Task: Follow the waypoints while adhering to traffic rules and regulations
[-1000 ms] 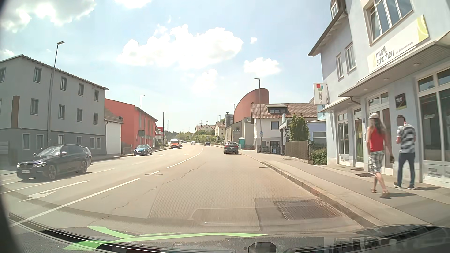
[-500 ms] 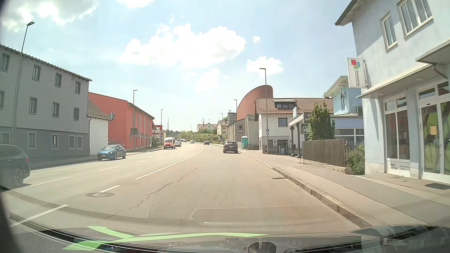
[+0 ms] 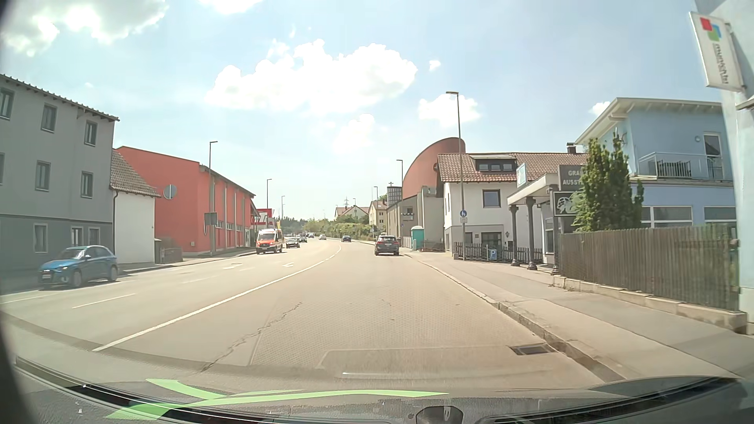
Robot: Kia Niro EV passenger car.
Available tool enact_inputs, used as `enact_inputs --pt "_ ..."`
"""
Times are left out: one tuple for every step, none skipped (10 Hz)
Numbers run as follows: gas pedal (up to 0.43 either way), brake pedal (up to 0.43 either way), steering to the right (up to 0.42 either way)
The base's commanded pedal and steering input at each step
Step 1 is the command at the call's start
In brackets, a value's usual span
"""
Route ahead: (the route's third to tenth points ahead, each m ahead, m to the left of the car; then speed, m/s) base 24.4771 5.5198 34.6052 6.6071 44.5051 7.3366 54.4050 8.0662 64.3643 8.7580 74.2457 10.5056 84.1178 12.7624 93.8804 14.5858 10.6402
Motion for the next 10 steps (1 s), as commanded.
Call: enact_inputs --pt "0.157 0.000 -0.016" --pt "0.157 0.000 -0.017" --pt "0.157 0.000 -0.018" --pt "0.169 0.000 -0.018" --pt "0.169 0.000 -0.017" --pt "0.177 0.000 -0.017" --pt "0.189 0.000 -0.017" --pt "0.189 0.000 -0.016" --pt "0.189 0.000 -0.017" --pt "0.189 0.000 -0.016"
